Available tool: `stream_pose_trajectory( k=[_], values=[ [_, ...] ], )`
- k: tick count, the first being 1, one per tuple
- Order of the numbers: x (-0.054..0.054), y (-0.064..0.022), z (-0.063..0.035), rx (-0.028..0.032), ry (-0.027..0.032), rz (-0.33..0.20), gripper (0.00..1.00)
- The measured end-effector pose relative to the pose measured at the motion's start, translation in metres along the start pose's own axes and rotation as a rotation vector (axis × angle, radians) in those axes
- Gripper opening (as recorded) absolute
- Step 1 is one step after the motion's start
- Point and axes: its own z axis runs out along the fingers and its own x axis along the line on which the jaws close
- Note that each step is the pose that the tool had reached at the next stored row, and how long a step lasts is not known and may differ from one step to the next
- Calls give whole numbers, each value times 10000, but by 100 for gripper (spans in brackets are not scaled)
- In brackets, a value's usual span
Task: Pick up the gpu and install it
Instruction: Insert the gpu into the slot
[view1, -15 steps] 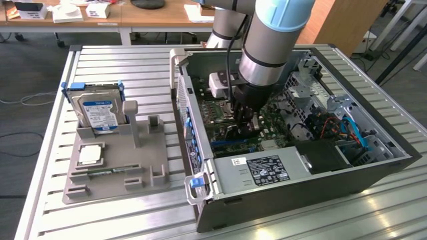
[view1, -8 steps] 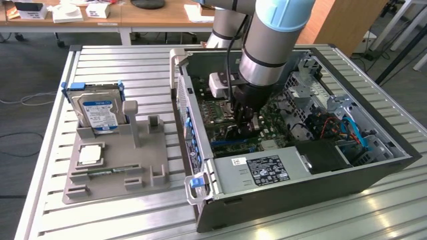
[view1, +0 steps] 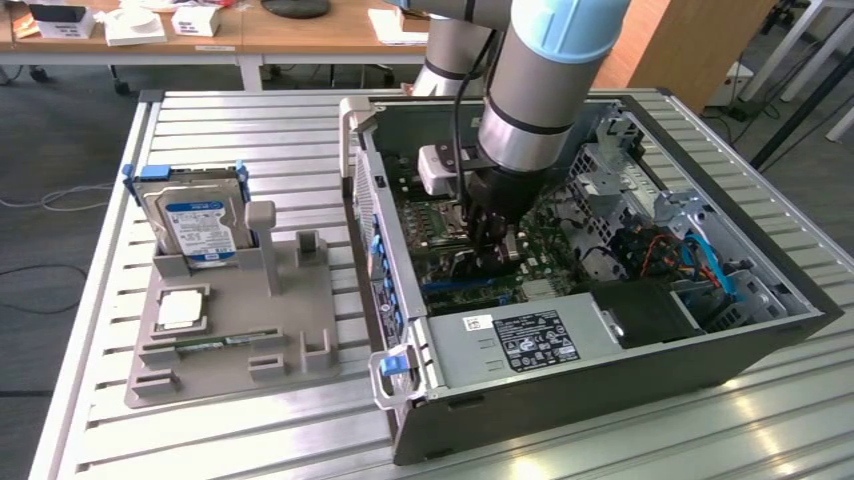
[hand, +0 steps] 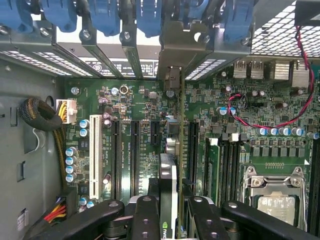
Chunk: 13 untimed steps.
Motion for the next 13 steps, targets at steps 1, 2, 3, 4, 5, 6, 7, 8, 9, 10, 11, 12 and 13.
stream_pose_trajectory(
  k=[1, 2, 3, 4, 5, 6, 7, 8, 9, 10, 11, 12, 13],
  values=[
    [-2, 0, 0, -4, 11, 1, 27],
    [-3, 0, 1, -7, 24, 2, 27],
    [-4, 0, 1, -11, 37, 1, 27],
    [-5, 0, 0, -13, 47, 1, 27],
    [-6, 0, 1, -14, 54, 1, 27],
    [-6, 1, 0, -14, 55, 2, 27],
    [-6, 1, 0, -15, 55, 1, 27],
    [-6, 1, 0, -15, 56, 2, 27],
    [-7, 0, 0, -15, 56, 3, 27],
    [-7, 0, 1, -15, 56, 4, 27],
    [-7, -2, 1, -16, 56, 3, 27],
    [-7, -6, 0, -17, 57, 2, 27],
    [-7, -10, 0, -17, 57, 2, 27]
  ],
)
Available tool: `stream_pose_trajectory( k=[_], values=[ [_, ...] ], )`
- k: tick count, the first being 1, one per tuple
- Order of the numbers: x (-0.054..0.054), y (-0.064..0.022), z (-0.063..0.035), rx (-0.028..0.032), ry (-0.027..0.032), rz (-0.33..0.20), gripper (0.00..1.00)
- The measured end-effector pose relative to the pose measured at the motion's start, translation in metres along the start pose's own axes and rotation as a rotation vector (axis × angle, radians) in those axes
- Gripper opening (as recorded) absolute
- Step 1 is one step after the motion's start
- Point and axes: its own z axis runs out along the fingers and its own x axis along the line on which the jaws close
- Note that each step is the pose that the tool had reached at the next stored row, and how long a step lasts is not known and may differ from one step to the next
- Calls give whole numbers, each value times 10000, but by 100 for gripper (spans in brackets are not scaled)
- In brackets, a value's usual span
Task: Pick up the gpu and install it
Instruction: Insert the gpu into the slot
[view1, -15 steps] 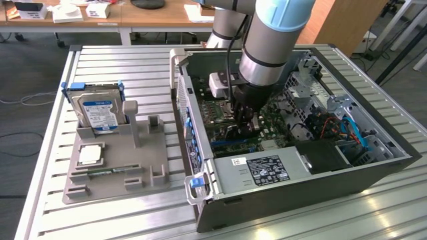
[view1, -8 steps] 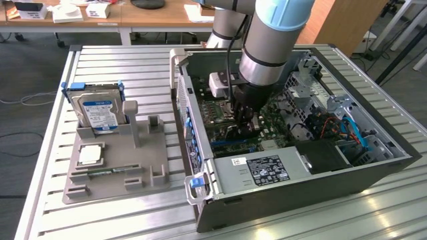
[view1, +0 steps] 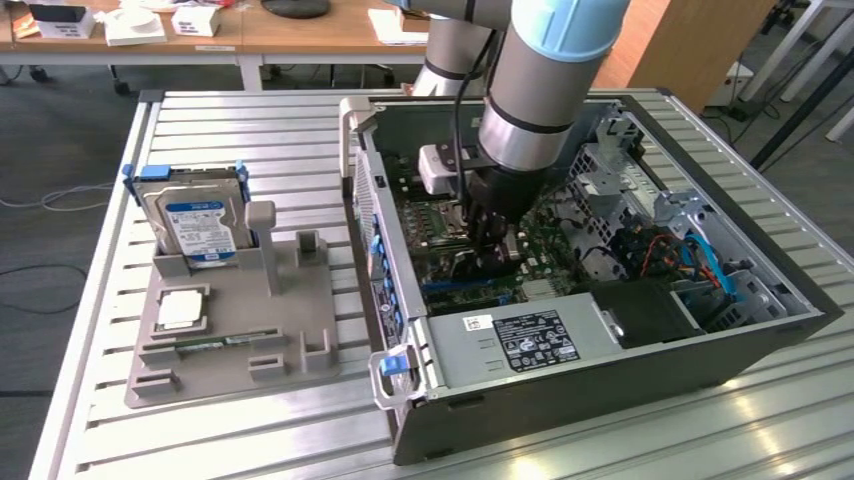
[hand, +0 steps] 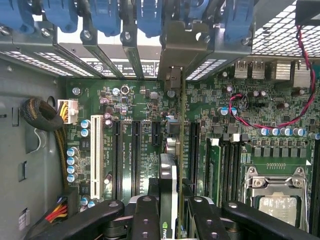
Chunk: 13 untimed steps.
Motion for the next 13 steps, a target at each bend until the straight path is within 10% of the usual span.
stream_pose_trajectory(
  k=[13],
  values=[
    [-10, -8, 3, 2, 1, 0, 27]
  ],
)
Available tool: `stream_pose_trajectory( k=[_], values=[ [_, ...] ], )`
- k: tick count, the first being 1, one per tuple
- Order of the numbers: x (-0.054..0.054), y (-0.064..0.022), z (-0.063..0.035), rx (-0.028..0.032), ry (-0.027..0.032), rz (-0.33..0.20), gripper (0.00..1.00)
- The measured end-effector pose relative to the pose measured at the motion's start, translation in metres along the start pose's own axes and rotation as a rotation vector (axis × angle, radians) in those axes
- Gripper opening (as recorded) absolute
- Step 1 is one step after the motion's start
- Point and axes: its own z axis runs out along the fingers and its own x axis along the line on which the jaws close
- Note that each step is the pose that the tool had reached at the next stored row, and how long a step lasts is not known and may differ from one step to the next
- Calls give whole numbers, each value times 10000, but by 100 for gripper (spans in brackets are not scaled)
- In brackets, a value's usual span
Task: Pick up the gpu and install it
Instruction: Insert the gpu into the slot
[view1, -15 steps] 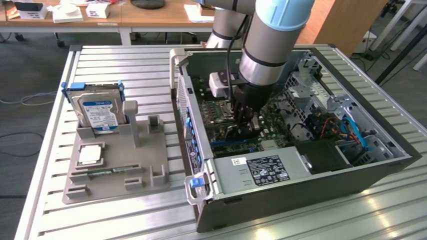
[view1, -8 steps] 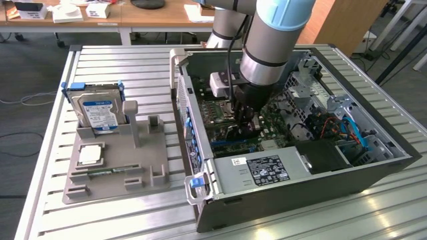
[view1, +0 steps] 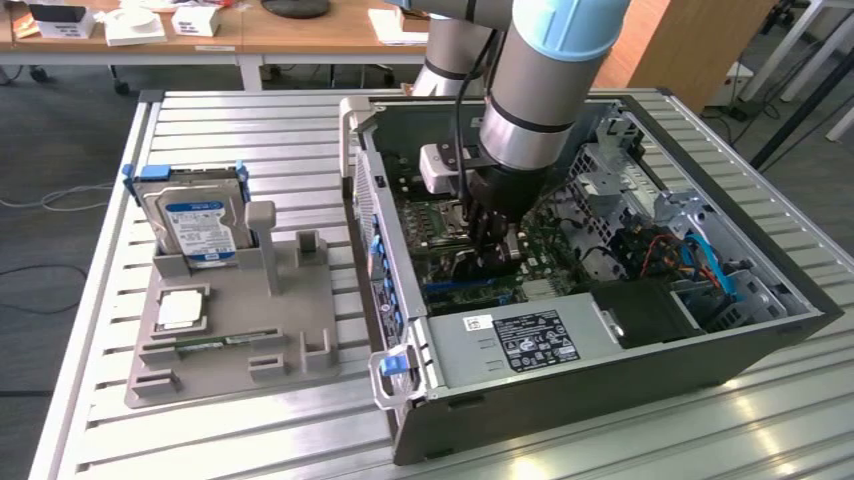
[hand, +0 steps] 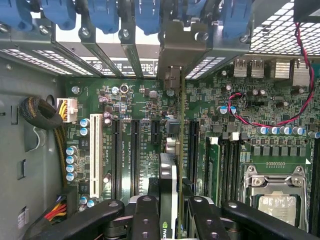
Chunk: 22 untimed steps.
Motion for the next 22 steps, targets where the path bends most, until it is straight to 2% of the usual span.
stream_pose_trajectory(
  k=[22],
  values=[
    [0, 0, 5, -1, 0, 0, 27]
  ],
)
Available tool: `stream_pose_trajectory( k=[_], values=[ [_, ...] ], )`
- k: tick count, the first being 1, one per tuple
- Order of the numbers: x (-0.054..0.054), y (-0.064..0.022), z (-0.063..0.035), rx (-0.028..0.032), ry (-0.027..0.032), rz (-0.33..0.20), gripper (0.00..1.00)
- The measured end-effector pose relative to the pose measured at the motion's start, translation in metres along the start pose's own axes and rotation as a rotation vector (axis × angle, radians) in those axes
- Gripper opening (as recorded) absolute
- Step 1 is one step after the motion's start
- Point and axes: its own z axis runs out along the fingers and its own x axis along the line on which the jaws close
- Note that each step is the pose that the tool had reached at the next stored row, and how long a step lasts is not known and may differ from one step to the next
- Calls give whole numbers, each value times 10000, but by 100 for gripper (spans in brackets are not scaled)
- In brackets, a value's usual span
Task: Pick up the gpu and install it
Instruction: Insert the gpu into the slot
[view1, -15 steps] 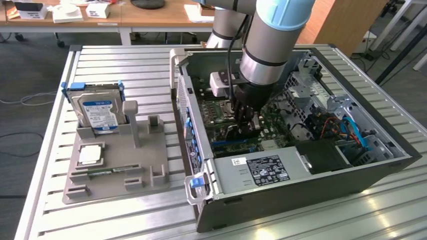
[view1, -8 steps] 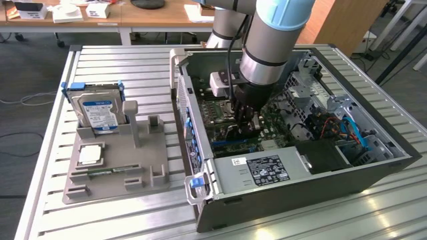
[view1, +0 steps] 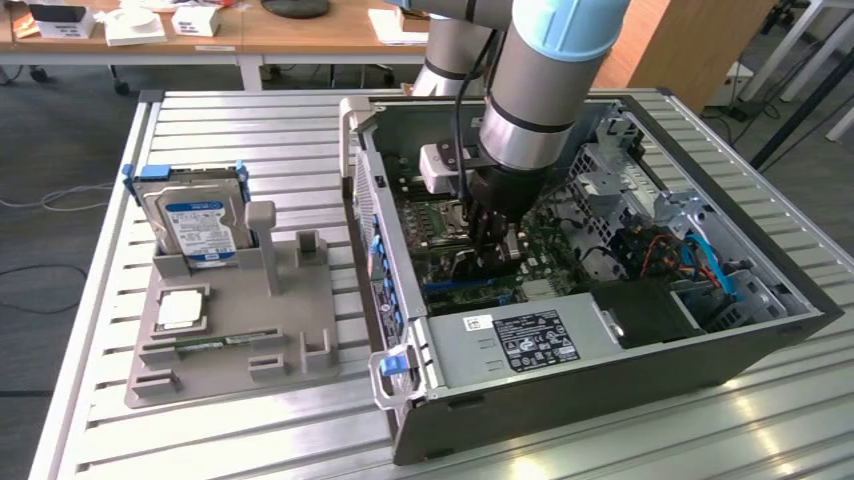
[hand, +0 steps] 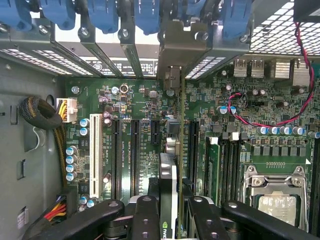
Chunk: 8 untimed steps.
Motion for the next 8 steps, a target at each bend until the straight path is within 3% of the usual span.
stream_pose_trajectory(
  k=[8],
  values=[
    [0, 0, 4, 1, -1, 0, 27]
  ],
)
